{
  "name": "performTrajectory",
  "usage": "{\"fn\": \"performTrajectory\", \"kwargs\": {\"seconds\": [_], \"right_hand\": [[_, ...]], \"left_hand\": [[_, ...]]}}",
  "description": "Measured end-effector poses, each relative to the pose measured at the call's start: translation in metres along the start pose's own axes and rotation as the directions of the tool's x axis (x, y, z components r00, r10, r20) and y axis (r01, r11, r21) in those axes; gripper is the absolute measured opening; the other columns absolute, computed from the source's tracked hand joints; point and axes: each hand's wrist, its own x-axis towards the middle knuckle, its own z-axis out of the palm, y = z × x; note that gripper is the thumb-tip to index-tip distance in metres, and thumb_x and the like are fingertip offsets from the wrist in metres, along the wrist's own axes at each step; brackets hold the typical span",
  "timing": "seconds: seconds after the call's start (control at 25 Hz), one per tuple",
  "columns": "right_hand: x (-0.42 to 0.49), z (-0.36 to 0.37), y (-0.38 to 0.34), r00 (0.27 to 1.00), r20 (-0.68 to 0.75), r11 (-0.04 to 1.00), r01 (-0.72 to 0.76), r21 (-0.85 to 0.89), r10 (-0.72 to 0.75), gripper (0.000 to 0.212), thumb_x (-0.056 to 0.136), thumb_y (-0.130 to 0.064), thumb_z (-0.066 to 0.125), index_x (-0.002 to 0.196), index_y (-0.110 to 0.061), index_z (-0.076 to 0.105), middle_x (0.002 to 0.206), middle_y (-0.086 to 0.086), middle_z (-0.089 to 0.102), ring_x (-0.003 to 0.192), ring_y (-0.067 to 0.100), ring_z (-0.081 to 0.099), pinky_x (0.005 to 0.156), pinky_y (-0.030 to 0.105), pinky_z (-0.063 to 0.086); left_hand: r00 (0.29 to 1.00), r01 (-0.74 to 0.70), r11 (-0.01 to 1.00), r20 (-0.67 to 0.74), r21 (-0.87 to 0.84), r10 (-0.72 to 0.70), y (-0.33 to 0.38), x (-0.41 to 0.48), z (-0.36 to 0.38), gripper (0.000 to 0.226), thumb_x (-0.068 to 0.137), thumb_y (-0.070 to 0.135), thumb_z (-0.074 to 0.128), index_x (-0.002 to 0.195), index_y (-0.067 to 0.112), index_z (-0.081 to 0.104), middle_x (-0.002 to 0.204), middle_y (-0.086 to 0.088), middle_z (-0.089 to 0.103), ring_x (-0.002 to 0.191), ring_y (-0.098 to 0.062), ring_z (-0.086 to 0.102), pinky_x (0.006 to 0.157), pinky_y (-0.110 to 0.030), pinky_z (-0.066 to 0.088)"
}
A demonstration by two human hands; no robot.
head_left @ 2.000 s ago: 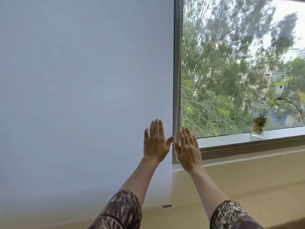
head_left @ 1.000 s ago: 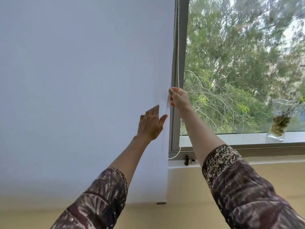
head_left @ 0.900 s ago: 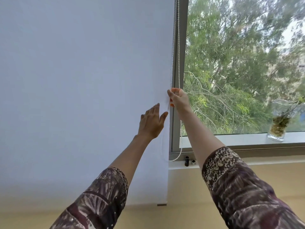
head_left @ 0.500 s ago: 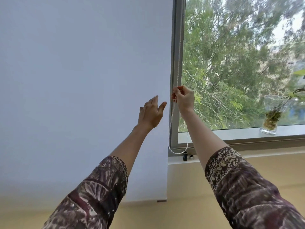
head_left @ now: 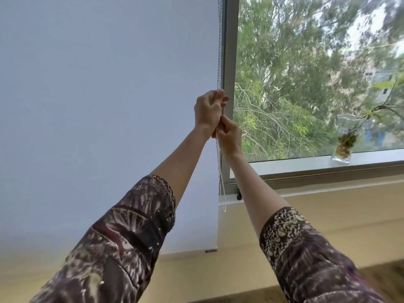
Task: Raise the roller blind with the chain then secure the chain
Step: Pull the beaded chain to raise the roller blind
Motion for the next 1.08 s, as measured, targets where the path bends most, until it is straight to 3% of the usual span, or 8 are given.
{"fn": "performTrajectory", "kwargs": {"seconds": [0.12, 0.32, 0.52, 0.64, 0.72, 0.84, 0.92, 1.08], "right_hand": [[-0.014, 0.002, 0.000, 1.000, -0.010, 0.995, 0.026, -0.093, -0.028, 0.040, 0.092, -0.005, 0.047, 0.063, -0.031, 0.056, 0.052, -0.005, 0.055, 0.048, 0.008, 0.050, 0.047, 0.022, 0.038], [-0.057, 0.000, 0.025, 0.999, 0.037, 0.984, -0.028, -0.173, 0.035, 0.025, 0.094, -0.010, 0.050, 0.074, -0.019, 0.063, 0.055, 0.005, 0.060, 0.050, 0.013, 0.053, 0.053, 0.031, 0.045], [-0.089, -0.007, 0.045, 0.984, 0.137, 0.972, -0.077, -0.223, 0.110, 0.024, 0.095, -0.008, 0.050, 0.076, -0.012, 0.064, 0.057, 0.009, 0.063, 0.051, 0.016, 0.055, 0.053, 0.030, 0.046], [-0.103, -0.015, 0.057, 0.964, 0.197, 0.960, -0.127, -0.248, 0.178, 0.023, 0.095, -0.008, 0.051, 0.076, -0.012, 0.065, 0.058, 0.005, 0.063, 0.052, 0.015, 0.059, 0.057, 0.030, 0.049], [-0.109, -0.021, 0.062, 0.940, 0.258, 0.943, -0.142, -0.300, 0.224, 0.020, 0.094, -0.011, 0.054, 0.080, -0.011, 0.068, 0.060, 0.002, 0.066, 0.054, 0.010, 0.061, 0.058, 0.023, 0.048], [-0.112, -0.030, 0.060, 0.910, 0.309, 0.913, -0.147, -0.381, 0.276, 0.017, 0.091, -0.013, 0.056, 0.088, -0.010, 0.073, 0.073, 0.004, 0.072, 0.067, 0.011, 0.067, 0.064, 0.023, 0.051], [-0.106, -0.033, 0.048, 0.916, 0.284, 0.921, -0.179, -0.347, 0.285, 0.024, 0.086, -0.005, 0.050, 0.092, -0.009, 0.074, 0.081, 0.007, 0.074, 0.075, 0.017, 0.068, 0.070, 0.025, 0.054], [-0.072, -0.032, 0.003, 0.950, 0.207, 0.970, -0.216, -0.111, 0.235, 0.029, 0.086, 0.002, 0.042, 0.091, -0.002, 0.071, 0.080, 0.014, 0.071, 0.070, 0.019, 0.066, 0.061, 0.020, 0.050]], "left_hand": [[0.999, 0.022, 0.990, -0.024, -0.140, -0.026, 0.016, 0.007, -0.001, 0.024, 0.097, 0.010, 0.050, 0.111, -0.004, 0.064, 0.100, -0.019, 0.072, 0.071, -0.018, 0.068, 0.054, -0.011, 0.049], [0.997, 0.038, 0.990, -0.063, -0.135, -0.047, 0.016, -0.004, -0.006, 0.023, 0.096, 0.008, 0.051, 0.097, -0.006, 0.069, 0.078, -0.011, 0.069, 0.053, -0.007, 0.063, 0.048, -0.012, 0.046], [0.993, 0.045, 0.999, -0.104, -0.027, -0.047, -0.022, -0.036, -0.018, 0.025, 0.094, 0.007, 0.054, 0.075, 0.010, 0.070, 0.064, -0.006, 0.066, 0.056, -0.018, 0.062, 0.064, -0.034, 0.058], [0.991, 0.061, 0.998, -0.117, 0.015, -0.059, -0.038, -0.060, -0.022, 0.026, 0.093, 0.009, 0.054, 0.073, 0.012, 0.070, 0.061, -0.005, 0.065, 0.056, -0.016, 0.062, 0.067, -0.038, 0.060], [0.991, 0.053, 0.996, -0.124, 0.077, -0.043, -0.049, -0.075, -0.025, 0.028, 0.093, 0.008, 0.053, 0.072, 0.014, 0.070, 0.061, -0.004, 0.066, 0.056, -0.015, 0.061, 0.067, -0.039, 0.060], [0.992, 0.051, 0.986, -0.125, 0.159, -0.031, -0.061, -0.091, -0.031, 0.028, 0.093, 0.007, 0.050, 0.074, 0.013, 0.070, 0.061, -0.004, 0.065, 0.056, -0.016, 0.060, 0.066, -0.040, 0.059], [0.992, 0.062, 0.978, -0.121, 0.199, -0.038, -0.068, -0.099, -0.034, 0.028, 0.093, 0.007, 0.049, 0.075, 0.011, 0.069, 0.059, -0.002, 0.063, 0.055, -0.017, 0.058, 0.065, -0.042, 0.058], [0.992, 0.095, 0.959, -0.101, 0.267, -0.070, -0.079, -0.117, -0.038, 0.027, 0.093, 0.008, 0.049, 0.077, 0.013, 0.069, 0.061, -0.002, 0.065, 0.056, -0.016, 0.059, 0.066, -0.041, 0.058]]}}
